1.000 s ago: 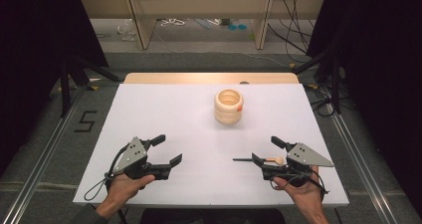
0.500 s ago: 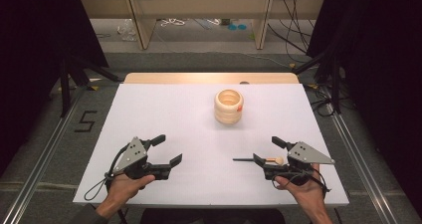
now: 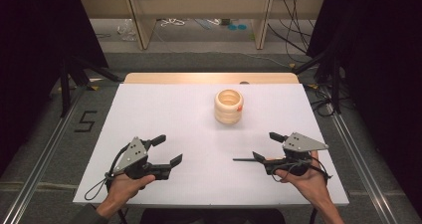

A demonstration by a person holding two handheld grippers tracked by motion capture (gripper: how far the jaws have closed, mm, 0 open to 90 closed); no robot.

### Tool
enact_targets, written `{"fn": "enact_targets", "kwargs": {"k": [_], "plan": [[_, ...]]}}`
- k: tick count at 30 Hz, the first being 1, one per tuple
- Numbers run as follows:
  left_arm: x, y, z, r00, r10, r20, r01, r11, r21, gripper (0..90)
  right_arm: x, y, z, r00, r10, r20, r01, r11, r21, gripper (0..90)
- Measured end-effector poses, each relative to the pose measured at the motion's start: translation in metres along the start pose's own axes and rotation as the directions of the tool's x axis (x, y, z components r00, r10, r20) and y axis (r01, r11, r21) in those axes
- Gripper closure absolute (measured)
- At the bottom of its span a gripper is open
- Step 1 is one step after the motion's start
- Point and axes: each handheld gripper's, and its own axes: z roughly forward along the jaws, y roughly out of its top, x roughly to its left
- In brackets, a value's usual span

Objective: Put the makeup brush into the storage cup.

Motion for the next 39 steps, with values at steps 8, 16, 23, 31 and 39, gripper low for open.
{"fn": "enact_targets", "kwargs": {"k": [8,16,23,31,39], "plan": [[0.0,0.0,0.0,1.0,0.002,0.0,-0.002,1.0,0.0,16.2,-0.009,0.009,0.005,0.9989,-0.046,-0.013,0.047,0.995,0.083,17.7],[0.002,0.0,0.0,0.9999,0.016,0.002,-0.016,0.9999,0.0,16.2,-0.021,0.008,0.016,0.996,-0.072,-0.053,0.082,0.968,0.239,18.0],[0.001,0.0,0.0,0.9999,0.017,0.001,-0.017,0.9999,0.002,16.2,-0.028,0.002,0.03,0.9915,-0.108,-0.073,0.127,0.922,0.366,17.0],[0.001,0.0,0.0,0.9999,0.017,0.002,-0.017,0.9999,0.001,16.2,-0.035,-0.001,0.047,0.9883,-0.116,-0.099,0.149,0.866,0.477,18.6],[0.002,0.001,0.0,0.9999,0.016,0.002,-0.016,0.9999,0.001,16.2,-0.036,-0.001,0.056,0.9789,-0.153,-0.136,0.202,0.826,0.527,22.1]]}}
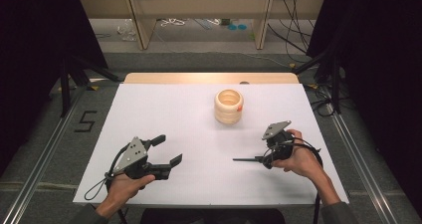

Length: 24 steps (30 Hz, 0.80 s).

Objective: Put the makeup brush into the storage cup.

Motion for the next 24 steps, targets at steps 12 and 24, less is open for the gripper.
{"fn": "enact_targets", "kwargs": {"k": [12,24], "plan": [[0.0,0.0,0.0,1.0,0.001,0.001,-0.001,1.0,0.0,16.3,-0.001,0.005,0.007,0.9989,-0.028,-0.037,0.032,0.996,0.086,24.2],[0.0,0.0,0.0,1.0,-0.009,-0.001,0.009,1.0,0.002,16.3,0.0,0.008,0.014,0.9964,-0.051,-0.068,0.061,0.988,0.145,28.6]]}}
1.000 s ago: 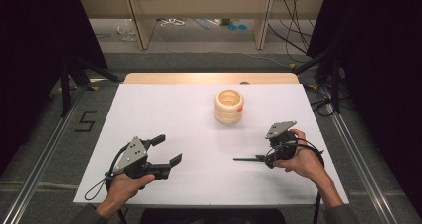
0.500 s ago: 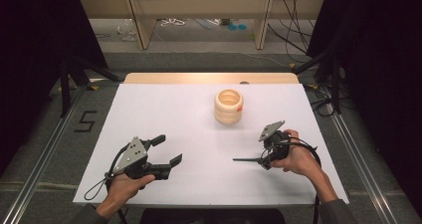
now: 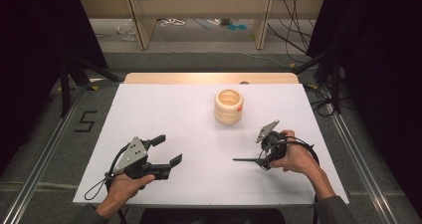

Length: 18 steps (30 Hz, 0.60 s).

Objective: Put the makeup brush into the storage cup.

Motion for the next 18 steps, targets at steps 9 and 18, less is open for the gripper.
{"fn": "enact_targets", "kwargs": {"k": [9,18], "plan": [[0.0002,0.0,0.0,1.0,-0.001,0.0,0.001,1.0,0.0,16.3,-0.0005,0.0036,0.0031,0.9996,-0.016,-0.022,0.017,0.999,0.046,33.0],[0.0002,0.0002,-0.0003,1.0,0.0,0.001,0.0,1.0,-0.002,16.3,-0.0035,0.0078,0.0049,0.9989,-0.025,-0.04,0.028,0.997,0.071,37.0]]}}
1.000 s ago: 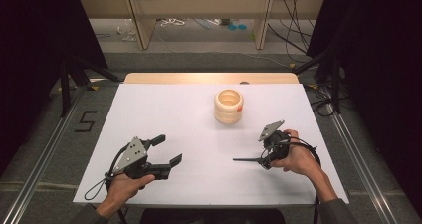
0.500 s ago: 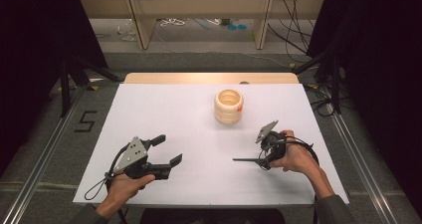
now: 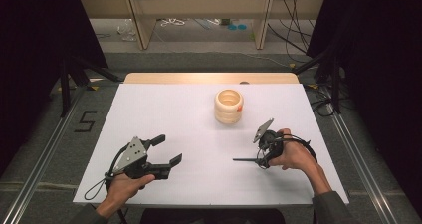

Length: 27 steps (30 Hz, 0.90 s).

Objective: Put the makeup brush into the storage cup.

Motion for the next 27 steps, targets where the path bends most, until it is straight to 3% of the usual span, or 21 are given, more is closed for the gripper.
{"fn": "enact_targets", "kwargs": {"k": [7,13,27], "plan": [[0.0001,0.0001,-0.0002,1.0,0.0,-0.001,0.0,1.0,-0.001,16.3,-0.0011,0.0022,0.0033,0.9995,-0.014,-0.027,0.015,0.999,0.037,40.3],[0.0004,0.0003,-0.0002,1.0,0.007,0.002,-0.007,1.0,-0.001,16.3,-0.0013,0.004,0.0033,0.9998,-0.004,-0.019,0.005,0.999,0.04,41.2],[0.0004,0.0004,-0.0003,1.0,0.007,0.0,-0.007,1.0,-0.001,16.3,0.0003,0.0066,0.0082,0.9983,-0.037,-0.045,0.04,0.996,0.077,48.4]]}}
